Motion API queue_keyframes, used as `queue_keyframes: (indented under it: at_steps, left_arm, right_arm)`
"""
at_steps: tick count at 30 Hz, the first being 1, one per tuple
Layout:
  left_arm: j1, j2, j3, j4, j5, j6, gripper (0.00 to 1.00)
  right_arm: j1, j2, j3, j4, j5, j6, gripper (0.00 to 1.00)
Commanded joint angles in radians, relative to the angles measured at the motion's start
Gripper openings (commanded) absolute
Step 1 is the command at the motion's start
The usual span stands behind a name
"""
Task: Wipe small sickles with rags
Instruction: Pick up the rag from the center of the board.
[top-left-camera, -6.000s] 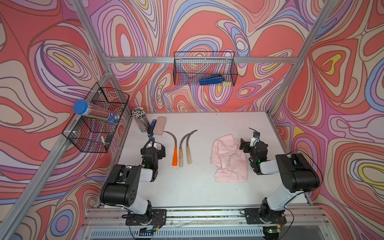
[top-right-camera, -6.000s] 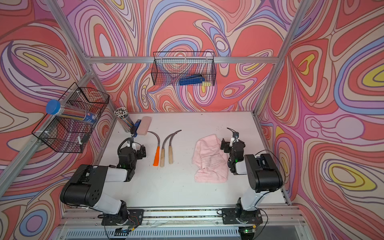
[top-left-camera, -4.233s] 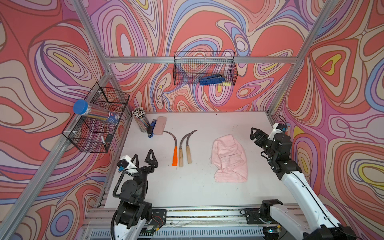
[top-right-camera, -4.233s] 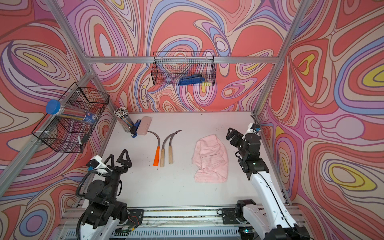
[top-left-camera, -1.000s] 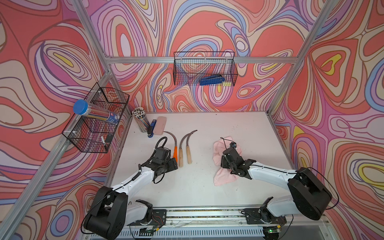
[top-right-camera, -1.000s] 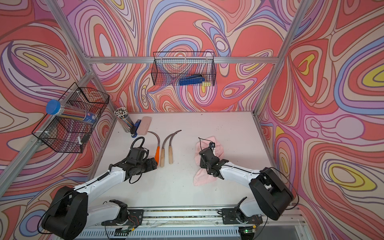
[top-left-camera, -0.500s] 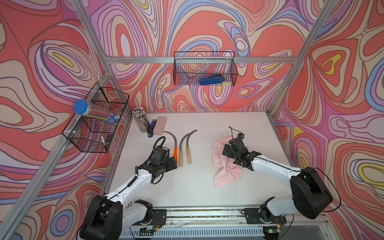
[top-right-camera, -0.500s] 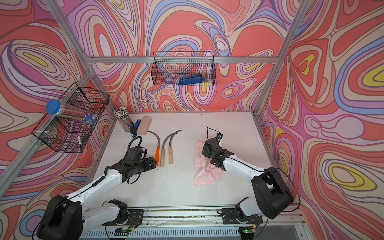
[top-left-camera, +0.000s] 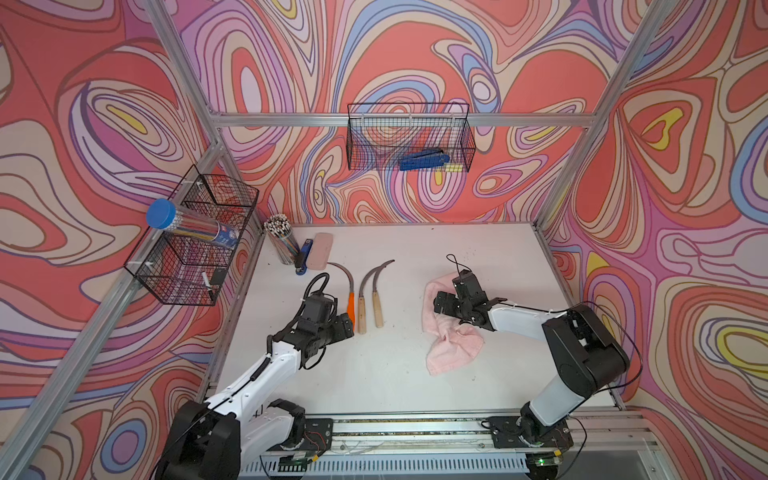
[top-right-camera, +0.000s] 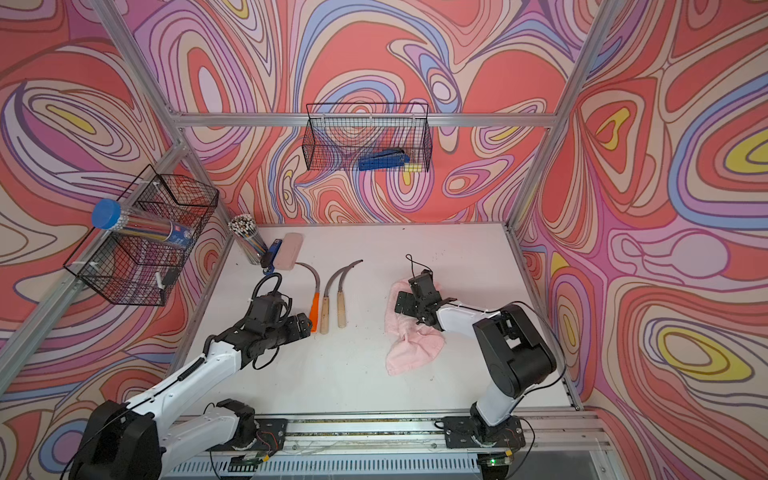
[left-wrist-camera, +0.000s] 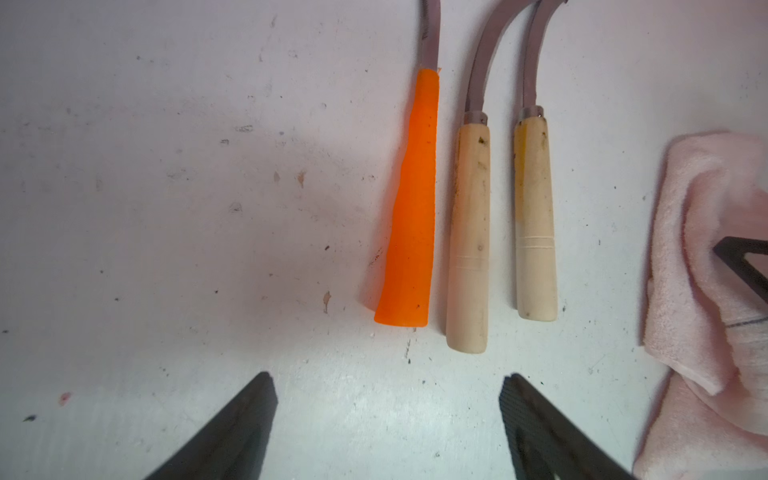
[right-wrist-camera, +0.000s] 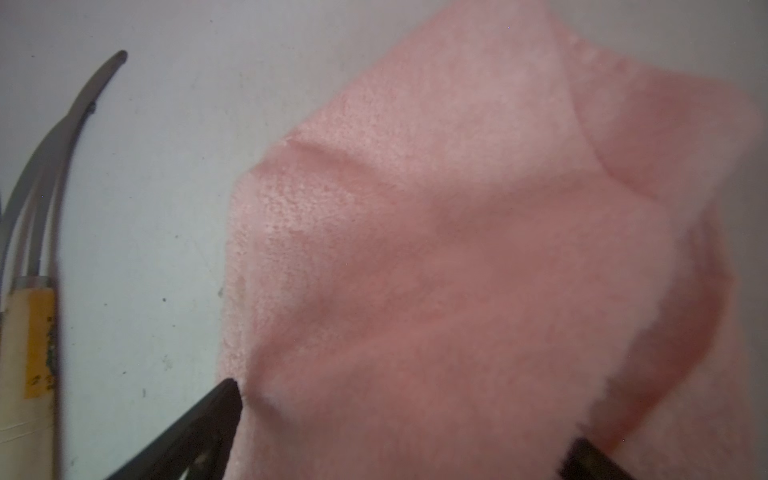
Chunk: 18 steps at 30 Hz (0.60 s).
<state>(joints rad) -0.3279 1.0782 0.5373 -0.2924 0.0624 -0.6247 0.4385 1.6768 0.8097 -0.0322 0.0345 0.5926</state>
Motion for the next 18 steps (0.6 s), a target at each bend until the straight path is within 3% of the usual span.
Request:
queue_keyframes:
  at_steps: [1, 5, 8, 16, 18]
  left_arm:
    - [-0.003, -0.03, 0.004, -0.037, -0.018, -0.003, 0.87]
    - [-0.004, -0.045, 0.003, -0.039, -0.015, -0.005, 0.87]
    - [-0.004, -0.046, 0.001, -0.036, -0.012, -0.006, 0.88]
    - [-0.004, -0.032, 0.001, -0.027, -0.009, -0.006, 0.88]
    - [-0.004, -0.027, 0.001, -0.027, -0.009, -0.005, 0.88]
  right_arm:
    - [0.048, 0.036, 0.026, -0.045, -0.013, -0.005, 0.98]
    - [0.15, 0.074, 0.08, -0.155, 0.189, -0.002, 0.98]
    - [0.208, 0.162, 0.124, -0.212, 0.274, -0.001, 0.98]
    - [0.233, 0.36, 0.178, -0.207, 0.281, -0.007, 0.98]
    - [0.234, 0.36, 0.169, -0.197, 0.271, -0.004, 0.91]
